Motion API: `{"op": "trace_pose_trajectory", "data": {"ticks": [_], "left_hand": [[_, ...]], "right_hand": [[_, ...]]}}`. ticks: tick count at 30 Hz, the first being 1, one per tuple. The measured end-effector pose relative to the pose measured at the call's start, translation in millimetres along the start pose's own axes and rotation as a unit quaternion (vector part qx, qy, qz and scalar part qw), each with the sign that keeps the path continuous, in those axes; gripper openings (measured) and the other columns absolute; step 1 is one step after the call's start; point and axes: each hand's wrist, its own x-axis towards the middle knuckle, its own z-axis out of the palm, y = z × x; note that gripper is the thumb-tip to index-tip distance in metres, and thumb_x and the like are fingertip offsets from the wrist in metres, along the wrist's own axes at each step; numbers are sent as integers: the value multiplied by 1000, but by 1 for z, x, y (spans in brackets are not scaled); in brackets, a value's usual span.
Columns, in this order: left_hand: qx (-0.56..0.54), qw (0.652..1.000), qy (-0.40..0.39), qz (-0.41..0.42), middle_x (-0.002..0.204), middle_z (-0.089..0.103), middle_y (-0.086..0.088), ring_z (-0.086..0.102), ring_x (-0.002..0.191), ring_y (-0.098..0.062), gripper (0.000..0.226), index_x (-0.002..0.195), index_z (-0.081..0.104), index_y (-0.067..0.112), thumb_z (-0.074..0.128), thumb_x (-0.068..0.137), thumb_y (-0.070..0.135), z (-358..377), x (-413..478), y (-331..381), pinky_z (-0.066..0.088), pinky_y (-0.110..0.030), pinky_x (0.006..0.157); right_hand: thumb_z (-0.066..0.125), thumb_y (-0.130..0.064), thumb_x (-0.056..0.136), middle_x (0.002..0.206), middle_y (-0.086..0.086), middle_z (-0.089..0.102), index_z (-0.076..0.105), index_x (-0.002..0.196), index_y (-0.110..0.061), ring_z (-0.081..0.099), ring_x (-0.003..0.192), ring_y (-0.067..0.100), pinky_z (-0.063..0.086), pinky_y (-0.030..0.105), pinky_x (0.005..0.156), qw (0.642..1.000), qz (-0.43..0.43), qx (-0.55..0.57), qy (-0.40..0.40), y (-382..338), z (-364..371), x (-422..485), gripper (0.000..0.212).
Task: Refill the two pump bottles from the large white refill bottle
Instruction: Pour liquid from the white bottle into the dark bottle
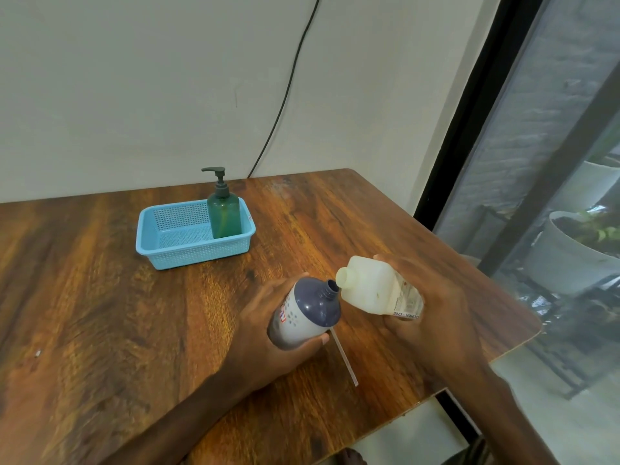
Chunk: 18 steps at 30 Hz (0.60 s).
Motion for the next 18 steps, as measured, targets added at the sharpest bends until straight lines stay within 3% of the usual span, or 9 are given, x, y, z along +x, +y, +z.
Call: {"op": "trace_pose_trajectory", "data": {"ticks": [6,14,18], "left_hand": [[-11,1000,5,14,136,65,5,64,125,-21,86,142,59,17,99,69,35,2,1,-3,57,-45,98],[-8,1000,6,15,135,65,7,64,125,-17,86,142,59,18,99,68,36,2,0,-3,57,-40,99],[2,1000,3,14,136,64,8,63,126,-18,87,143,59,19,97,69,41,1,0,-4,57,-41,99]], "right_hand": [[94,-29,67,133,-2,68,63,136,-26,62,122,20,56,49,92,999,-33,3,4,-3,-6,4,76],[96,-27,64,138,-3,64,60,137,-30,56,128,18,47,51,104,998,-61,-28,6,-1,-8,8,82],[97,-25,62,136,1,65,61,137,-28,58,128,26,47,59,103,995,-84,-46,15,-2,-8,11,83]]}}
